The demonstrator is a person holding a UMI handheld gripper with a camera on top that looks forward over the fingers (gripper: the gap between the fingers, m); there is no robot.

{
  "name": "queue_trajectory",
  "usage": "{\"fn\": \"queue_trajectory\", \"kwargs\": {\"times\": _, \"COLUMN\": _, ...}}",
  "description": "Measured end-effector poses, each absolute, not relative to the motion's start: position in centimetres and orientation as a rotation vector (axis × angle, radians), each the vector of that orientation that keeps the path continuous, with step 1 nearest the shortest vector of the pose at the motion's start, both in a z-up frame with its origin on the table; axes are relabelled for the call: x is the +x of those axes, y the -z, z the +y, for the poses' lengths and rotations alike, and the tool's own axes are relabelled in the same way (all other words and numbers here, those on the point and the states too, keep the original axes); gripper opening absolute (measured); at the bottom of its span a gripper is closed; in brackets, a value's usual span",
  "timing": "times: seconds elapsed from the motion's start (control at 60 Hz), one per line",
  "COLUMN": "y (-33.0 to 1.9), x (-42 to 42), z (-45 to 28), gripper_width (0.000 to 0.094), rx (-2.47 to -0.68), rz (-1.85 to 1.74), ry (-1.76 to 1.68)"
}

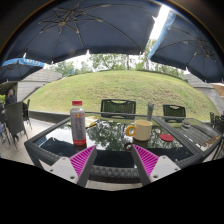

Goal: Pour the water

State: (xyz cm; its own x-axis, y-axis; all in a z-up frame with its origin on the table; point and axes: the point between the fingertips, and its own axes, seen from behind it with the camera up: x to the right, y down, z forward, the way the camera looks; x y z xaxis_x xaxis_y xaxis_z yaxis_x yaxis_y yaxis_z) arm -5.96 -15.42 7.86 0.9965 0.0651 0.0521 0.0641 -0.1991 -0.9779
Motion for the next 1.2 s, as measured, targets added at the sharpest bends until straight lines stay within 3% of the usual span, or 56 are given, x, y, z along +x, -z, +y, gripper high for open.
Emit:
{"fn": "queue_trajectory", "kwargs": {"times": 0.317, "y": -10.2, "x": -12.2, "z": -11.5, "gripper_width": 0.0751, "rx": -1.726, "rz": -0.207, "ry": -0.094}}
{"fn": "queue_trajectory", "kwargs": {"times": 0.733, "y": -10.8, "x": -22.3, "z": 1.8, "gripper_width": 0.0749, "rx": -1.688, "rz": -0.225, "ry": -0.132}}
{"fn": "queue_trajectory", "kwargs": {"times": 0.767, "y": -10.7, "x": -22.4, "z": 2.6, "gripper_width": 0.0728, "rx": -1.691, "rz": -0.212, "ry": -0.133}}
{"fn": "queue_trajectory", "kwargs": {"times": 0.833, "y": -10.5, "x": -22.5, "z": 3.8, "gripper_width": 0.0536, "rx": -1.7, "rz": -0.201, "ry": -0.137}}
{"fn": "queue_trajectory", "kwargs": {"times": 1.017, "y": -11.2, "x": -22.2, "z": 3.7, "gripper_width": 0.0356, "rx": -1.647, "rz": -0.173, "ry": -0.137}}
{"fn": "queue_trajectory", "kwargs": {"times": 1.2, "y": -11.8, "x": -21.7, "z": 4.7, "gripper_width": 0.0339, "rx": -1.645, "rz": -0.097, "ry": -0.275}}
